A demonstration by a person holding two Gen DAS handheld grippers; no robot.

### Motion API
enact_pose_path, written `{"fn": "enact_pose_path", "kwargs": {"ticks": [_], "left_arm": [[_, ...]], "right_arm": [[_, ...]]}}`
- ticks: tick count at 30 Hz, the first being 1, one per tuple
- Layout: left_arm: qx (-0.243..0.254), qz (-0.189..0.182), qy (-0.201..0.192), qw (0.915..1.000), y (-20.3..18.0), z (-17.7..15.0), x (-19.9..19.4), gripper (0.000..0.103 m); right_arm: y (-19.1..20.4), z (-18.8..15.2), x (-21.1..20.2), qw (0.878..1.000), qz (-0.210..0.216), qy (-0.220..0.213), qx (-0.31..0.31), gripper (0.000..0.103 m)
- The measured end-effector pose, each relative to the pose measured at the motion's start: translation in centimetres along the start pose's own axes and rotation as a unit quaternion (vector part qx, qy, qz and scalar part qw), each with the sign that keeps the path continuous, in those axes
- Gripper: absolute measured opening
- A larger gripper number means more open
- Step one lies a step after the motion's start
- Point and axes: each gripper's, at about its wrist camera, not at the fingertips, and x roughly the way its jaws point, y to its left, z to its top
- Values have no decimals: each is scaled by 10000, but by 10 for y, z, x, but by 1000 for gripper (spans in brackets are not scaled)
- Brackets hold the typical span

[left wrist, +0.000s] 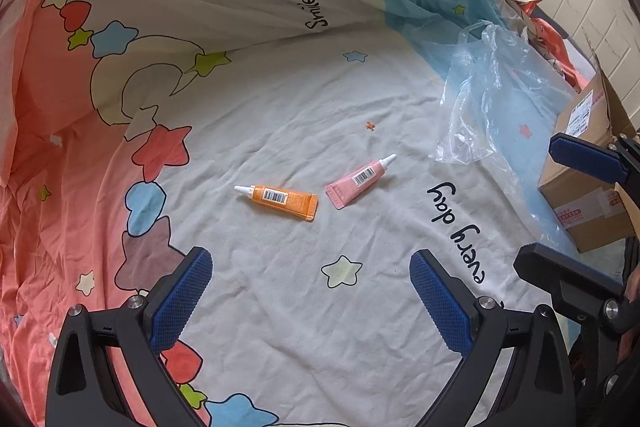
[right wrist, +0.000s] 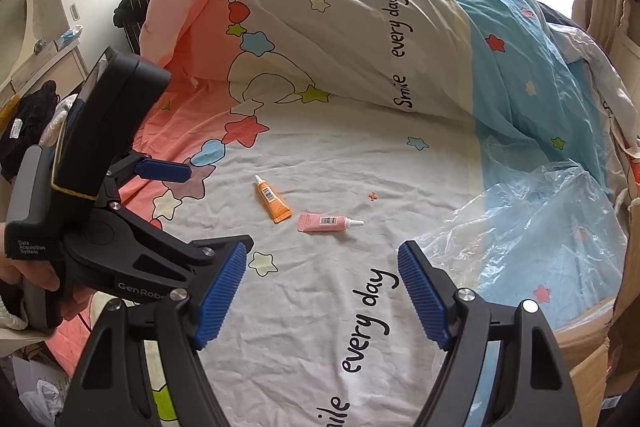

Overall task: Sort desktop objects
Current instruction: 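Withdraw both tools from the box toward the orange and pink tubes, then grasp the pink tube with the right tool while the left tool approaches the orange tube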

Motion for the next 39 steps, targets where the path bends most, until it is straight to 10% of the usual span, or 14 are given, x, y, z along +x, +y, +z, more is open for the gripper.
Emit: {"fn": "enact_pose_path", "kwargs": {"ticks": [25,39], "left_arm": [[-149,-128,208,9996,27,19,91,101],[543,-147,256,9981,16,12,101,96]], "right_arm": [[-44,16,104,9923,975,551,535,75],[-32,21,134,9874,876,1127,-681,75]]}}
